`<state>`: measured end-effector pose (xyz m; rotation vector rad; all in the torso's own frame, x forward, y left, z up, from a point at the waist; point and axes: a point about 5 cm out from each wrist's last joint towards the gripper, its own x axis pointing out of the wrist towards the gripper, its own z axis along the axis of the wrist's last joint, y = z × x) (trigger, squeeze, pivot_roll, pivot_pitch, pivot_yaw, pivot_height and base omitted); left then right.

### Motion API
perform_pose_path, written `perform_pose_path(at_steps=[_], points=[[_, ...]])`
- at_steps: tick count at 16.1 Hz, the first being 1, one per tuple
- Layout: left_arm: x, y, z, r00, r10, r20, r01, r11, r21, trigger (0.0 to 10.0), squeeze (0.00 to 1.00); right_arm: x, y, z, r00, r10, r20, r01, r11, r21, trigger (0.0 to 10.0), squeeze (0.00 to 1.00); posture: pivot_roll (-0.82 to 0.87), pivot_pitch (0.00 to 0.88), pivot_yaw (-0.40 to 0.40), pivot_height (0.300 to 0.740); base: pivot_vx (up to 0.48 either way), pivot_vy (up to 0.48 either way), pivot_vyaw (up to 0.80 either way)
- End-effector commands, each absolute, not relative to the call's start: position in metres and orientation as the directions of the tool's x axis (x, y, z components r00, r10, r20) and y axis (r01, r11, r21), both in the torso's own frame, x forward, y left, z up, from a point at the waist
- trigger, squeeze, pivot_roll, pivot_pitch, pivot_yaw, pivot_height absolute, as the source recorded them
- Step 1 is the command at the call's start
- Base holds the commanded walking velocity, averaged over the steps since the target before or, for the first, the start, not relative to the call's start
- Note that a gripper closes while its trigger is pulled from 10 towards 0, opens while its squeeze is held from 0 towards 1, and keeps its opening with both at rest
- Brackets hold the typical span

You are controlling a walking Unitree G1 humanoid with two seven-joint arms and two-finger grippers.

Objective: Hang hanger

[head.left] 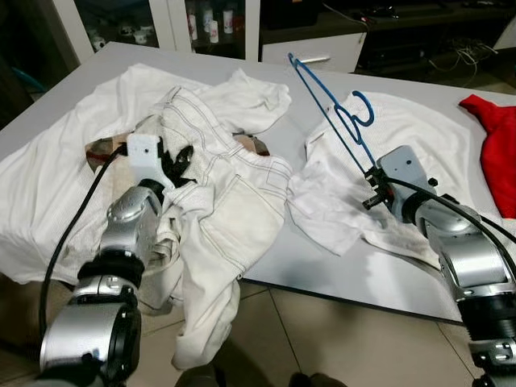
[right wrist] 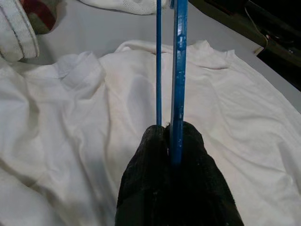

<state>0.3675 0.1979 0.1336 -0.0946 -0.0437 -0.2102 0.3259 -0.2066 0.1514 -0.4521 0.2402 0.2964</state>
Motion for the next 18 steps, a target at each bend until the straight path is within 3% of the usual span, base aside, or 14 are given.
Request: perform_pose_path(at_steps=[1, 2, 3, 4, 6, 9, 15, 18], points=[[0.366, 0.197, 0.148, 0.968, -0.19, 0.164, 0.203, 0.977, -0.069, 10.0, 1.0, 0.33, -0.202, 0.159, 0.938, 0.231, -0.259, -0.32, 0.863, -0.391, 10.0, 0.0, 0.1, 0.04, -0.022, 0.74, 0.0, 0.0, 0.0], [0.365, 0.198, 0.154, 0.963, -0.172, 0.209, 0.188, 0.98, -0.059, 10.0, 1.0, 0.331, -0.201, 0.159, 0.94, 0.228, -0.254, -0.315, 0.865, -0.39, 10.0, 0.0, 0.1, 0.04, -0.024, 0.74, 0.0, 0.0, 0.0], [0.362, 0.201, 0.16, 0.957, -0.162, 0.243, 0.178, 0.983, -0.049, 10.0, 0.73, 0.33, -0.2, 0.158, 0.944, 0.219, -0.246, -0.304, 0.869, -0.39, 10.0, 0.0, 0.1, 0.039, -0.025, 0.74, 0.0, 0.0, 0.0], [0.357, 0.203, 0.162, 0.951, -0.167, 0.26, 0.185, 0.981, -0.048, 10.0, 0.0, 0.329, -0.199, 0.157, 0.949, 0.209, -0.238, -0.289, 0.876, -0.387, 10.0, 0.0, 0.1, 0.04, -0.026, 0.74, 0.0, 0.0, 0.0], [0.352, 0.204, 0.161, 0.949, -0.168, 0.265, 0.186, 0.981, -0.045, 10.0, 0.0, 0.328, -0.2, 0.156, 0.952, 0.201, -0.23, -0.278, 0.881, -0.383, 10.0, 0.0, 0.1, 0.04, -0.028, 0.74, 0.0, 0.0, 0.0], [0.328, 0.209, 0.151, 0.963, -0.151, 0.224, 0.17, 0.983, -0.066, 10.0, 0.0, 0.324, -0.204, 0.168, 0.979, 0.185, -0.087, -0.204, 0.897, -0.393, 10.0, 0.0, 0.11, 0.049, -0.023, 0.74, 0.0, 0.0, 0.0], [0.301, 0.198, 0.161, 0.943, -0.262, 0.203, 0.245, 0.964, 0.105, 10.0, 0.0, 0.308, -0.2, 0.179, 0.984, 0.091, 0.152, -0.021, 0.911, -0.413, 10.0, 0.0, 0.12, 0.065, -0.027, 0.74, 0.0, 0.0, 0.0], [0.293, 0.184, 0.159, 0.937, -0.303, 0.174, 0.288, 0.952, 0.108, 10.0, 0.0, 0.298, -0.197, 0.168, 0.984, 0.077, 0.164, -0.007, 0.921, -0.39, 10.0, 0.0, 0.11, 0.068, -0.023, 0.74, 0.0, 0.0, 0.0]])
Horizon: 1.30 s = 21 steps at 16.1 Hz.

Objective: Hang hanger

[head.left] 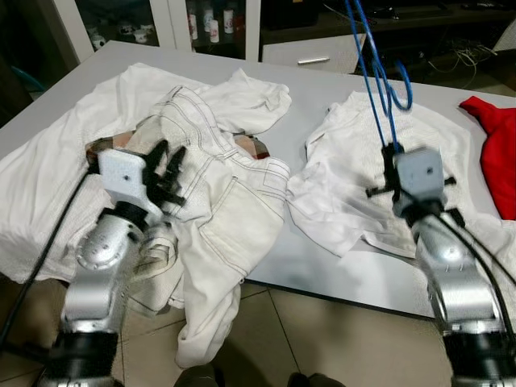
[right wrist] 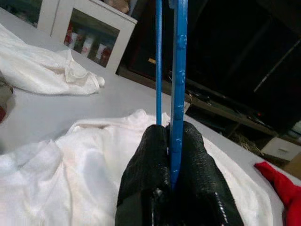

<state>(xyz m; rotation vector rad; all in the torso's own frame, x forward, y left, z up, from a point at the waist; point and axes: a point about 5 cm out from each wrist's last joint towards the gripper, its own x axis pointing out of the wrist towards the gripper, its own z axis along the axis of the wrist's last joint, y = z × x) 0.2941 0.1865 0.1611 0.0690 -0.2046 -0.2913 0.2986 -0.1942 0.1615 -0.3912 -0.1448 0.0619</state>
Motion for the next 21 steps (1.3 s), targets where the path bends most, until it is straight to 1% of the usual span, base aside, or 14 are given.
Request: perform_pose_path(at_steps=[1, 8, 21], points=[[0.291, 0.181, 0.156, 0.938, -0.308, 0.16, 0.297, 0.951, 0.09, 10.0, 0.0, 0.297, -0.198, 0.166, 0.985, 0.069, 0.161, -0.001, 0.922, -0.387, 10.0, 0.0, 0.1, 0.068, -0.023, 0.74, 0.0, -0.394, 0.0], [0.291, 0.171, 0.153, 0.936, -0.326, 0.129, 0.318, 0.945, 0.082, 10.0, 0.0, 0.298, -0.204, 0.169, 0.983, 0.035, 0.178, 0.032, 0.932, -0.362, 10.0, 0.0, 0.1, 0.065, -0.021, 0.74, 0.0, -0.472, 0.0], [0.295, 0.169, 0.154, 0.939, -0.322, 0.125, 0.314, 0.946, 0.081, 10.0, 0.0, 0.303, -0.201, 0.169, 0.983, 0.039, 0.179, 0.023, 0.943, -0.332, 10.0, 0.0, 0.1, 0.057, -0.02, 0.74, 0.0, -0.45, 0.0]])
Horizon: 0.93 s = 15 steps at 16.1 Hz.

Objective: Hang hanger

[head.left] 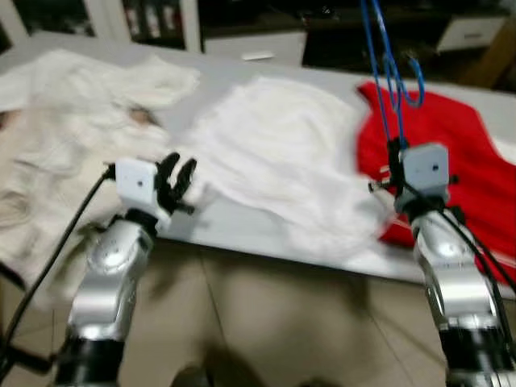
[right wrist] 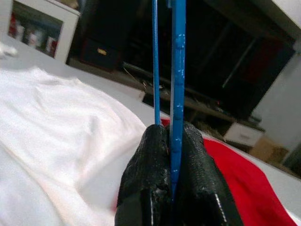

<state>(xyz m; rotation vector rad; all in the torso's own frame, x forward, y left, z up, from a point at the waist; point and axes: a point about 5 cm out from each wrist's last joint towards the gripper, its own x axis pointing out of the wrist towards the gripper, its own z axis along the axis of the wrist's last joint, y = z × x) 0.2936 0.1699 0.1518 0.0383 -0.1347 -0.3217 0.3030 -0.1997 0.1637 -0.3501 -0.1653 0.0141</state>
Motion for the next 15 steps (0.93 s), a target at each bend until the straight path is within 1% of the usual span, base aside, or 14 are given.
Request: perform_pose_path(at_steps=[1, 10, 11, 12, 13, 14, 15], points=[[0.295, 0.169, 0.155, 0.939, -0.321, 0.124, 0.313, 0.946, 0.081, 10.0, 0.0, 0.303, -0.201, 0.169, 0.983, 0.04, 0.179, 0.022, 0.943, -0.331, 10.0, 0.0, 0.1, 0.057, -0.02, 0.74, 0.0, -0.386, 0.0], [0.297, 0.169, 0.153, 0.944, -0.309, 0.113, 0.304, 0.951, 0.062, 10.0, 0.0, 0.305, -0.201, 0.169, 0.983, 0.109, 0.146, -0.053, 0.937, -0.346, 10.0, 0.0, 0.1, 0.056, -0.021, 0.74, 0.0, 0.0, 0.0], [0.298, 0.169, 0.152, 0.945, -0.308, 0.11, 0.303, 0.951, 0.061, 10.0, 0.0, 0.303, -0.193, 0.163, 0.975, 0.206, 0.086, -0.16, 0.913, -0.375, 10.0, 0.0, 0.1, 0.054, -0.022, 0.74, 0.0, 0.0, 0.0], [0.298, 0.169, 0.151, 0.946, -0.307, 0.106, 0.302, 0.951, 0.061, 10.0, 0.0, 0.301, -0.187, 0.159, 0.958, 0.282, 0.049, -0.237, 0.877, -0.418, 10.0, 0.0, 0.1, 0.053, -0.02, 0.74, 0.0, 0.0, 0.0], [0.298, 0.169, 0.15, 0.946, -0.308, 0.1, 0.303, 0.951, 0.062, 10.0, 0.0, 0.3, -0.185, 0.158, 0.949, 0.315, 0.029, -0.268, 0.85, -0.453, 10.0, 0.0, 0.1, 0.053, -0.02, 0.74, 0.0, 0.0, 0.0], [0.298, 0.17, 0.146, 0.947, -0.317, 0.06, 0.31, 0.945, 0.101, 10.0, 0.0, 0.299, -0.184, 0.157, 0.938, 0.347, -0.002, -0.296, 0.797, -0.527, 10.0, 0.0, 0.1, 0.053, -0.021, 0.74, 0.0, 0.0, 0.0], [0.301, 0.174, 0.133, 0.945, -0.321, -0.06, 0.326, 0.921, 0.212, 10.0, 0.0, 0.301, -0.188, 0.16, 0.938, 0.346, -0.03, -0.282, 0.706, -0.649, 10.0, 0.0, 0.1, 0.053, -0.023, 0.74, 0.0, 0.0, 0.0]])
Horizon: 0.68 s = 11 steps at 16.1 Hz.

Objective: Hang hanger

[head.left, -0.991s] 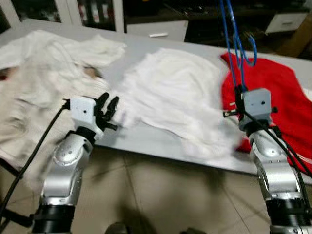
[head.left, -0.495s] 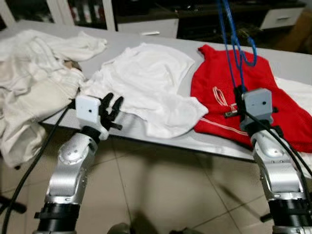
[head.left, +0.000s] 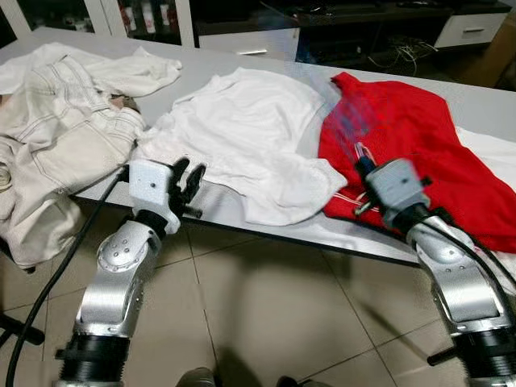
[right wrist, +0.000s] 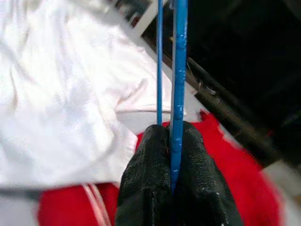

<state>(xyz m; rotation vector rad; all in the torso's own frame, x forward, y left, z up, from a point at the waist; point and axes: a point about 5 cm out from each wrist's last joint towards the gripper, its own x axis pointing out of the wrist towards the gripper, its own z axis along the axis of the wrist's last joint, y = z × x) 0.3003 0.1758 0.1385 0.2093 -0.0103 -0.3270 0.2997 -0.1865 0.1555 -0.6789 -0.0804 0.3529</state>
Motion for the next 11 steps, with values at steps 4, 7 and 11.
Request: perform_pose_path(at_steps=[4, 7, 11], points=[[0.308, 0.193, 0.133, 0.953, -0.273, -0.131, 0.299, 0.916, 0.268, 10.0, 0.0, 0.313, -0.188, 0.177, 0.93, 0.359, -0.08, -0.241, 0.431, -0.87, 10.0, 0.0, 0.1, 0.05, -0.031, 0.74, 0.0, 0.0, 0.0], [0.312, 0.209, 0.139, 0.949, -0.272, -0.162, 0.316, 0.842, 0.438, 10.0, 0.0, 0.327, -0.175, 0.18, 0.915, 0.38, -0.135, -0.24, 0.243, -0.94, 10.0, 0.0, 0.1, 0.047, -0.038, 0.74, 0.0, 0.0, 0.0], [0.317, 0.226, 0.154, 0.953, -0.262, -0.151, 0.302, 0.794, 0.528, 10.0, 0.0, 0.345, -0.154, 0.166, 0.899, 0.368, -0.237, -0.289, 0.093, -0.953, 10.0, 0.0, 0.1, 0.046, -0.045, 0.74, 0.0, 0.0, 0.0]])
